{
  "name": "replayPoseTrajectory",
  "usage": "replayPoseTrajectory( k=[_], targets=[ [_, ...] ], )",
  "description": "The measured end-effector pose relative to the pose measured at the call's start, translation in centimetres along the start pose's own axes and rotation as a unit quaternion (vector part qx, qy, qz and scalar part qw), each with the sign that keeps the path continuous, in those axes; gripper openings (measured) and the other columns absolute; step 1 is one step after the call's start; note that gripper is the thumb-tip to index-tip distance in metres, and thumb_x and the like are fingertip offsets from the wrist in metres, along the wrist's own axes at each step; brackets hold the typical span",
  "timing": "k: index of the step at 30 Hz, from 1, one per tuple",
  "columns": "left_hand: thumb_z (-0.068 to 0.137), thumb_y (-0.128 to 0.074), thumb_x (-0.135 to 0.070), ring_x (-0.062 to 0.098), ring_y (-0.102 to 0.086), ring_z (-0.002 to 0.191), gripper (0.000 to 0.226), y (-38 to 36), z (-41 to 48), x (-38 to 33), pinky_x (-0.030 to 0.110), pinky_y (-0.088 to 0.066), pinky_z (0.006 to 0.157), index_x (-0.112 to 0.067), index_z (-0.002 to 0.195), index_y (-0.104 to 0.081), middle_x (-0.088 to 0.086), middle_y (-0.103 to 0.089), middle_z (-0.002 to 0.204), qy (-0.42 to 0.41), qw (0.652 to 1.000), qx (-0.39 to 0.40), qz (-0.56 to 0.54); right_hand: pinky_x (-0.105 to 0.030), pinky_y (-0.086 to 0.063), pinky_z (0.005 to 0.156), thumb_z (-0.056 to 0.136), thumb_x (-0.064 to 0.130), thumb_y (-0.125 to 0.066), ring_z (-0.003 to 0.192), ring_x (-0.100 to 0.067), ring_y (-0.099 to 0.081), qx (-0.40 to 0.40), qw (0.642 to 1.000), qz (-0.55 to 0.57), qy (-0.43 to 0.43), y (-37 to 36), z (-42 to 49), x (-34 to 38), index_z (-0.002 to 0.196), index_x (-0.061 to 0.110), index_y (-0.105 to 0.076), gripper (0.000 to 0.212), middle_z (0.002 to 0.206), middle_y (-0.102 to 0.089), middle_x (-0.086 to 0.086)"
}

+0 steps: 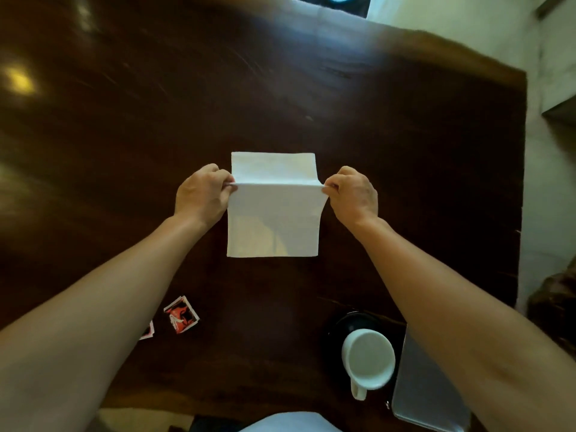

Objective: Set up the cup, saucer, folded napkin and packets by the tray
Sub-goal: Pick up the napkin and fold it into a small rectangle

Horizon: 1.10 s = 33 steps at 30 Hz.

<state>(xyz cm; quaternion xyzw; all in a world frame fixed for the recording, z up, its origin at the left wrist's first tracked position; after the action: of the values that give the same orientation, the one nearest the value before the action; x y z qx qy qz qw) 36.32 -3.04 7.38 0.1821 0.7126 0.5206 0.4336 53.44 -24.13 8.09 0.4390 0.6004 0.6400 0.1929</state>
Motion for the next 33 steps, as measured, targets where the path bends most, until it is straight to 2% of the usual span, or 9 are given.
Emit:
replayPoseTrajectory(
  k=[8,11,17,20,23,25,28,30,33],
  targets=[
    [0.094,-0.066,-0.023,0.023,-0.061,0.084,0.014,8.6,-2.4,-4.1,0.038,-0.053,0.069,-0.013,0.101,-0.073,0.003,-0.061,0.091,-0.049,0.995,-0.079,0.022,-0.038,-0.055,0.074,0.094,0.024,-0.067,0.087,-0.020,-0.063,-0.080,0.995,0.041,0.044,8.1,-2.4,2.4,0.098,0.013,-0.078,0.015,0.096,-0.064,0.000],
    [0.093,-0.068,-0.022,0.022,-0.060,0.082,0.013,10.8,-4.2,-5.3,0.035,-0.050,0.067,-0.012,0.100,-0.074,0.002,-0.059,0.089,-0.066,0.993,-0.098,0.024,-0.037,-0.054,0.073,0.094,0.023,-0.067,0.086,-0.021,-0.062,-0.102,0.992,0.052,0.055,10.1,-4.3,2.7,0.096,0.014,-0.078,0.015,0.095,-0.064,0.000],
    [0.091,-0.071,-0.018,0.017,-0.056,0.078,0.009,11.4,-9.2,-5.6,0.030,-0.045,0.067,-0.012,0.096,-0.074,0.000,-0.057,0.089,-0.067,0.993,-0.092,0.014,-0.038,-0.054,0.074,0.091,0.025,-0.071,0.085,-0.018,-0.060,-0.060,0.992,0.076,0.080,10.5,-9.1,1.8,0.093,0.016,-0.077,0.011,0.093,-0.061,0.002],
    [0.090,-0.072,-0.020,0.016,-0.058,0.080,0.006,8.8,-12.6,-4.2,0.034,-0.052,0.070,-0.015,0.093,-0.073,-0.002,-0.057,0.091,-0.042,0.998,-0.042,-0.003,-0.036,-0.053,0.074,0.090,0.022,-0.072,0.084,-0.017,-0.058,-0.001,0.995,0.066,0.080,7.6,-12.4,0.8,0.086,0.016,-0.074,0.007,0.091,-0.059,0.003],
    [0.086,-0.076,-0.021,0.012,-0.059,0.080,0.003,5.4,-16.8,-2.1,0.034,-0.054,0.073,-0.021,0.087,-0.073,-0.007,-0.057,0.091,-0.021,0.998,0.054,-0.010,-0.035,-0.052,0.072,0.086,0.021,-0.075,0.081,-0.016,-0.057,0.079,0.992,0.059,0.080,3.6,-16.4,-0.5,0.078,0.019,-0.070,0.010,0.086,-0.057,0.006],
    [0.083,-0.080,-0.020,0.008,-0.060,0.079,0.010,3.1,-19.9,-0.9,0.030,-0.053,0.072,-0.026,0.081,-0.071,-0.010,-0.058,0.091,-0.008,0.991,0.129,-0.012,-0.032,-0.048,0.068,0.084,0.020,-0.077,0.080,-0.016,-0.057,0.133,0.987,0.054,0.077,0.9,-19.3,-1.2,0.072,0.022,-0.065,0.017,0.085,-0.056,0.007],
    [0.081,-0.082,-0.019,0.006,-0.062,0.079,0.015,0.0,-23.7,0.8,0.026,-0.055,0.074,-0.029,0.079,-0.070,-0.009,-0.062,0.091,0.020,0.974,0.224,-0.022,-0.030,-0.045,0.067,0.085,0.018,-0.074,0.081,-0.018,-0.056,0.204,0.975,0.034,0.078,-2.7,-23.1,-1.9,0.072,0.019,-0.064,0.016,0.087,-0.056,0.005],
    [0.083,-0.080,-0.019,0.007,-0.064,0.080,0.013,-1.5,-25.2,1.9,0.028,-0.055,0.080,-0.027,0.081,-0.071,-0.007,-0.065,0.090,0.043,0.967,0.248,-0.035,-0.031,-0.046,0.067,0.087,0.019,-0.071,0.083,-0.018,-0.056,0.230,0.970,0.023,0.079,-4.2,-24.4,-2.0,0.077,0.018,-0.066,0.012,0.090,-0.056,0.004],
    [0.088,-0.075,-0.017,0.012,-0.067,0.086,0.006,-3.1,-26.1,3.5,0.032,-0.057,0.075,-0.021,0.091,-0.072,-0.003,-0.069,0.090,0.098,0.957,0.264,-0.077,-0.029,-0.048,0.070,0.092,0.019,-0.067,0.087,-0.017,-0.055,0.246,0.966,0.015,0.078,-5.4,-24.4,-1.7,0.085,0.020,-0.067,0.007,0.096,-0.055,0.003]
  ],
)
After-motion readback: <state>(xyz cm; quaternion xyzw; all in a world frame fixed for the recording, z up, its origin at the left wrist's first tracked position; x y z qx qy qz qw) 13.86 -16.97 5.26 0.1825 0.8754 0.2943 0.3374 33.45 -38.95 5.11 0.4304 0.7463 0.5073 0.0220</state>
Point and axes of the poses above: each hand's wrist, its own z-axis towards the middle knuckle, its own y-axis out of the back of the hand, x = y × z, the point moved 4 cm from there along z, towards the middle knuckle
